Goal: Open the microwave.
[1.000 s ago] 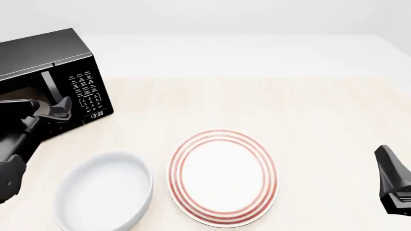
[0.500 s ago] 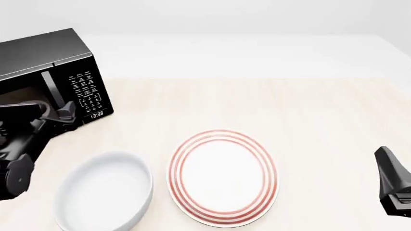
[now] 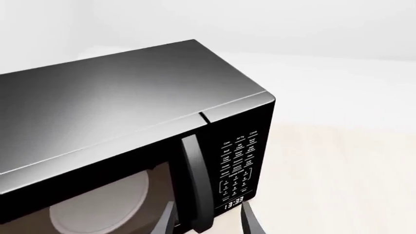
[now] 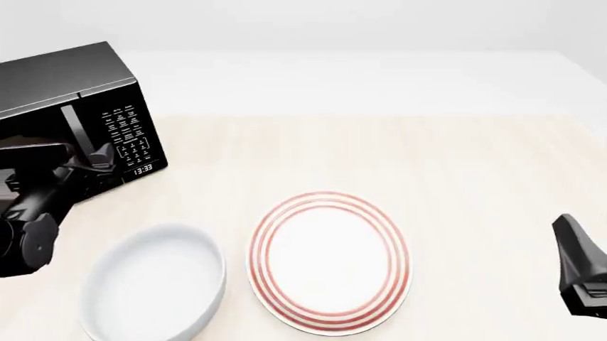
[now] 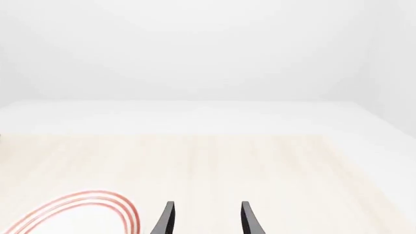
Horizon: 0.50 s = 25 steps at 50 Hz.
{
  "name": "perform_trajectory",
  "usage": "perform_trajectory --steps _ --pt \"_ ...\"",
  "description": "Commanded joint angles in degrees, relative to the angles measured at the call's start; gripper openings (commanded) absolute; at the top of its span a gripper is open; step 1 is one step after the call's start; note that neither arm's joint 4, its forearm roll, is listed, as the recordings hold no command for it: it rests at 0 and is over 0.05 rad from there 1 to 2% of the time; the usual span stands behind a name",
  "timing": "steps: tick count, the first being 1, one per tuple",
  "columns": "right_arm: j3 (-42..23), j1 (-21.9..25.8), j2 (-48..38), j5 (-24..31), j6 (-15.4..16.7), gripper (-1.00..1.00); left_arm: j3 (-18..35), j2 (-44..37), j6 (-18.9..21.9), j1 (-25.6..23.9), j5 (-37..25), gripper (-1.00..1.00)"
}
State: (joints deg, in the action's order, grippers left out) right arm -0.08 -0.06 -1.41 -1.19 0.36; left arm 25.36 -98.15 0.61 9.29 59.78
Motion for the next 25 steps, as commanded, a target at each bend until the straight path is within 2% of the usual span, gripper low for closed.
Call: perform_trajectory --steps 1,25 --pt "-0.1 0.0 -1.4 -1.3 0.0 1.0 2.0 -1.4 0.5 -0.2 -1.0 1.0" --pt "-0.4 0.0 -0.2 0.2 0.0 1.0 3.1 -4.4 -0.1 -0.7 -0.5 1.0"
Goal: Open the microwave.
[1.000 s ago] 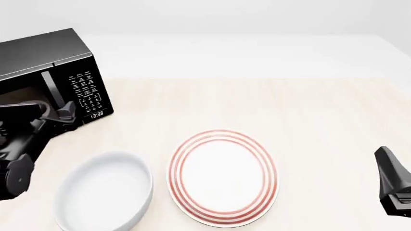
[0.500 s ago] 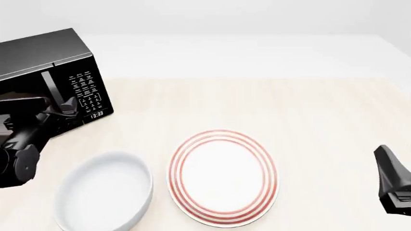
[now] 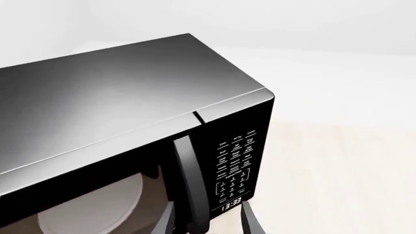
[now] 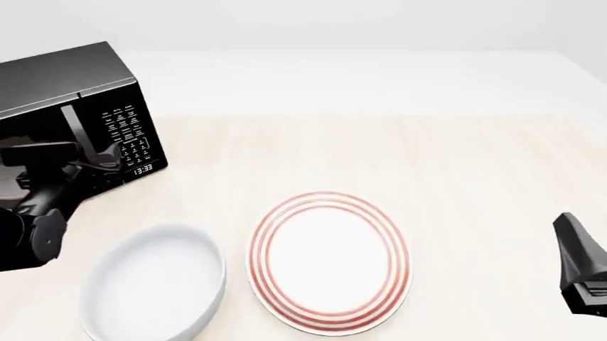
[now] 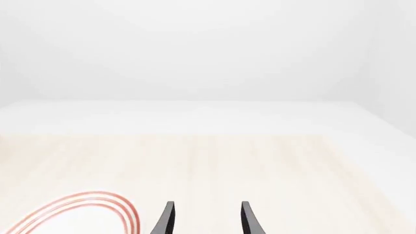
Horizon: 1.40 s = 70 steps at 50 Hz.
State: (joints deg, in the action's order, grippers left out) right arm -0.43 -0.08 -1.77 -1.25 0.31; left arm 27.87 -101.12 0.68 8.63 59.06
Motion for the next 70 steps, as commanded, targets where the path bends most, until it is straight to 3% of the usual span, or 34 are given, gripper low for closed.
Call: perform_trajectory --steps 1,47,48,70 --pt "-0.1 0.0 0.2 0.3 0.0 1.0 0.6 -1.6 -0.2 0.0 0.4 1.0" --pt "-0.1 0.0 0.2 0.3 0.0 1.0 2.4 -4.0 -0.5 0.9 -0.4 1.0" --pt "-0.1 0.0 0.2 0.3 0.0 1.0 2.5 -4.1 -0.5 1.0 -0.5 -1.0" --pt "-0.1 0.0 0.2 0.3 0.0 1.0 1.8 -3.7 0.7 1.6 -0.3 -1.0"
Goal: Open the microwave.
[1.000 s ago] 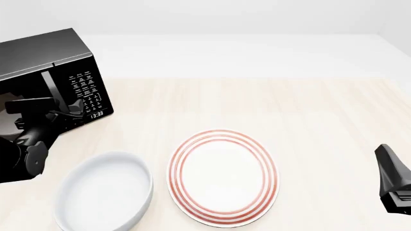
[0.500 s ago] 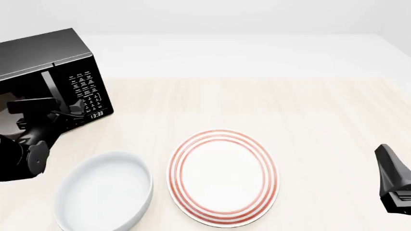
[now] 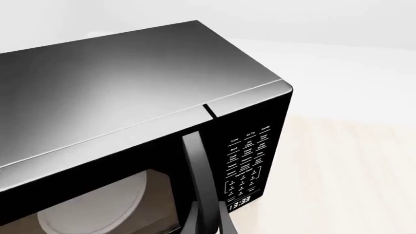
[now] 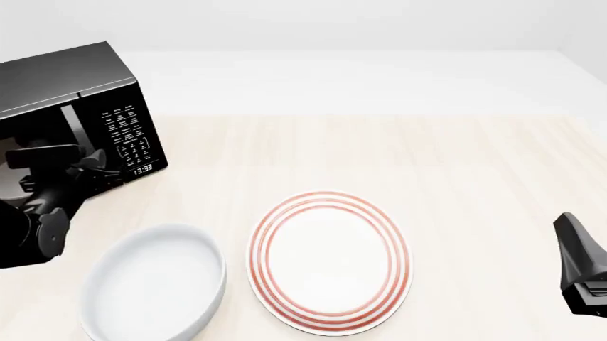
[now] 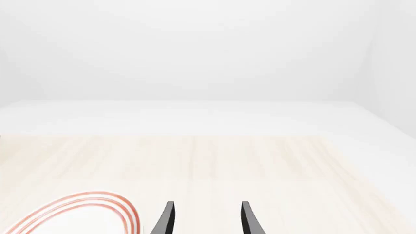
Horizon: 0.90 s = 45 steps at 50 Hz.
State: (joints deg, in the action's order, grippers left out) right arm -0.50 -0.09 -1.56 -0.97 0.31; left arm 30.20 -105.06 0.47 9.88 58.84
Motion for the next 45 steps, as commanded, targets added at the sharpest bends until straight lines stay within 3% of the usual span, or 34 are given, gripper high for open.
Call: perform_trajectory --steps 1,45 --pt "0.0 0.0 0.0 0.0 0.0 1.0 -0.7 0.7 0.9 0.1 -0.1 -1.0" --pt "0.0 0.0 0.0 0.0 0.0 1.0 -8.3 8.9 0.7 -3.7 2.0 -1.0"
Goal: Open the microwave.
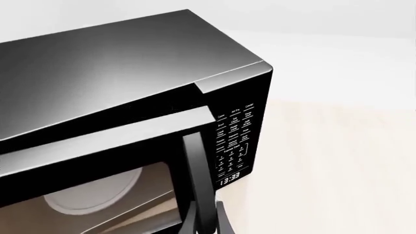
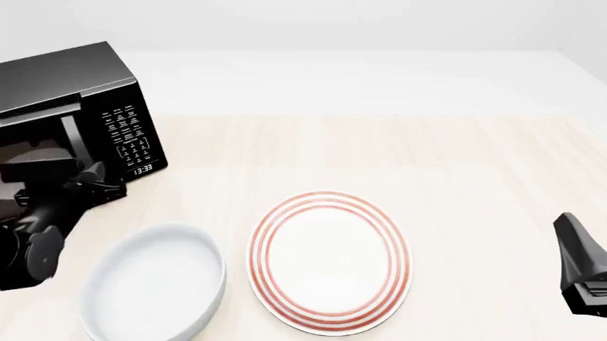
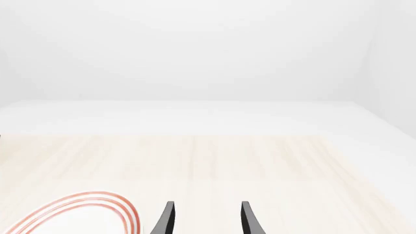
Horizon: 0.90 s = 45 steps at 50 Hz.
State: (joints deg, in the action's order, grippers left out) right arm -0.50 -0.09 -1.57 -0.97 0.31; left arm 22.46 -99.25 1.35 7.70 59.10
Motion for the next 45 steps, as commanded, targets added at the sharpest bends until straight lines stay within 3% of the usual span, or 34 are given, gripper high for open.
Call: perform_trajectory --steps 1,45 --pt "0.0 0.0 0.0 0.0 0.0 1.0 -1.0 3.8 -0.1 -1.7 1.7 -1.0" --pt "0.0 0.0 0.0 0.0 0.0 1.0 -8.8 11.3 0.0 -3.6 3.2 -1.0"
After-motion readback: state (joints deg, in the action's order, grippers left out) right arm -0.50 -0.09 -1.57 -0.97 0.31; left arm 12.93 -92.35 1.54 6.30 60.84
